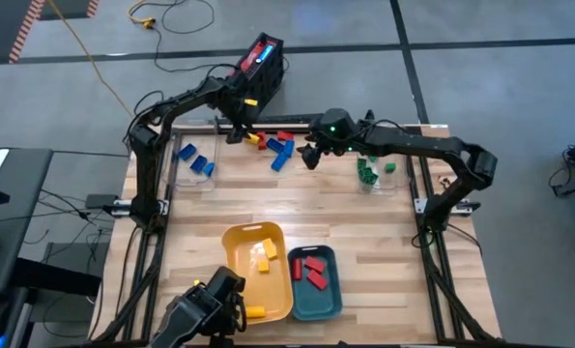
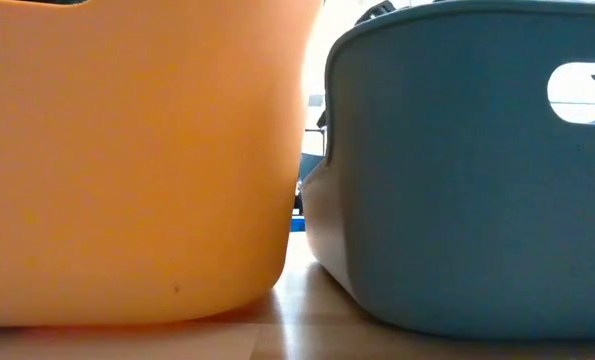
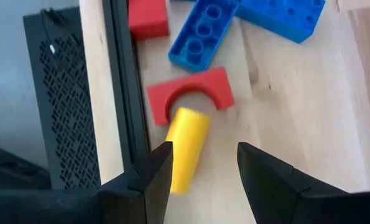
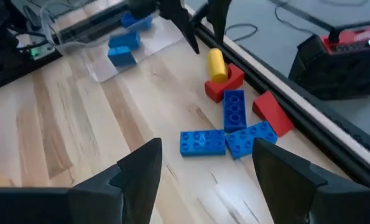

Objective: Sort blocks
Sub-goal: Put the blue game piece into the left transparent bin

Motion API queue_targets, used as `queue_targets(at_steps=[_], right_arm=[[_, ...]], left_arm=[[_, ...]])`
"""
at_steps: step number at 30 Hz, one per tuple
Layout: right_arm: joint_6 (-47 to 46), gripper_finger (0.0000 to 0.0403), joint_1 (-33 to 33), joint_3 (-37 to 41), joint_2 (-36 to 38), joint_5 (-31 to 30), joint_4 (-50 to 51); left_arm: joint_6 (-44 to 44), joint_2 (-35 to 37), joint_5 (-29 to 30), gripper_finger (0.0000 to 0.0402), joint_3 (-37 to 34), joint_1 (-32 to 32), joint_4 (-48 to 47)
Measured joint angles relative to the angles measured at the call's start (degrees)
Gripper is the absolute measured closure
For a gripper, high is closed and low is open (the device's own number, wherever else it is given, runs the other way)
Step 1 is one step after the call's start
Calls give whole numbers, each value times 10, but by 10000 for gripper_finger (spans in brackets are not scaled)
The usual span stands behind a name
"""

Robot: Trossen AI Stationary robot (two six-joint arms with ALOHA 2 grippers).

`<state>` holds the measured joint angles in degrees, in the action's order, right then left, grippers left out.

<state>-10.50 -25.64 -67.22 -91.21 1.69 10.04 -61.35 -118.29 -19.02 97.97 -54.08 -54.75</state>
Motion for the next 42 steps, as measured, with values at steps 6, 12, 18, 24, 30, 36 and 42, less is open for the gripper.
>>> queue_targets(at_steps=[6, 12, 18, 24, 30, 36, 42], right_arm=[[6, 138, 5, 0, 5, 22, -13], [52, 138, -15, -1, -37, 106, -54], [84, 138, -18, -6, -120, 98, -93], [60, 138, 15, -17, -158, 89, -87], [37, 138, 22, -26, -159, 32, -99], [29, 138, 38, -23, -151, -6, -107], [24, 138, 79, -21, -152, -26, -104]], left_arm=[[7, 1, 1, 228, 0, -1, -7], [38, 1, 26, 228, 3, 11, 26], [89, 9, 84, 228, 9, 32, 60], [125, 38, 67, 228, 10, 31, 66], [134, 45, -2, 228, -18, 7, 62], [78, 45, -4, 228, -61, -2, 42], [24, 43, 26, 228, -64, -11, 53]])
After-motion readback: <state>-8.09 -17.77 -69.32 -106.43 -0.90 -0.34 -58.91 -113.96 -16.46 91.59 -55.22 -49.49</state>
